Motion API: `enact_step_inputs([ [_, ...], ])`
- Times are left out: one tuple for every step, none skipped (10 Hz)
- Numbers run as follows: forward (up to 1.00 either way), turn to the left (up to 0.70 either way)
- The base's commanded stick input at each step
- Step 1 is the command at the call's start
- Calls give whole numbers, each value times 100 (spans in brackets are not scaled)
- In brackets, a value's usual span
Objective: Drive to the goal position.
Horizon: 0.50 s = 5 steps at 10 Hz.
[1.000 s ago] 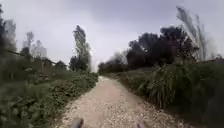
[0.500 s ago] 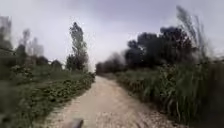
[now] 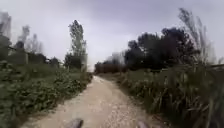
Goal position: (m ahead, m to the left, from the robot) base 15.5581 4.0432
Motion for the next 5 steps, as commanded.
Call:
enact_step_inputs([
  [85, 0],
  [85, 0],
  [85, 0],
  [85, 0],
  [85, 0],
])
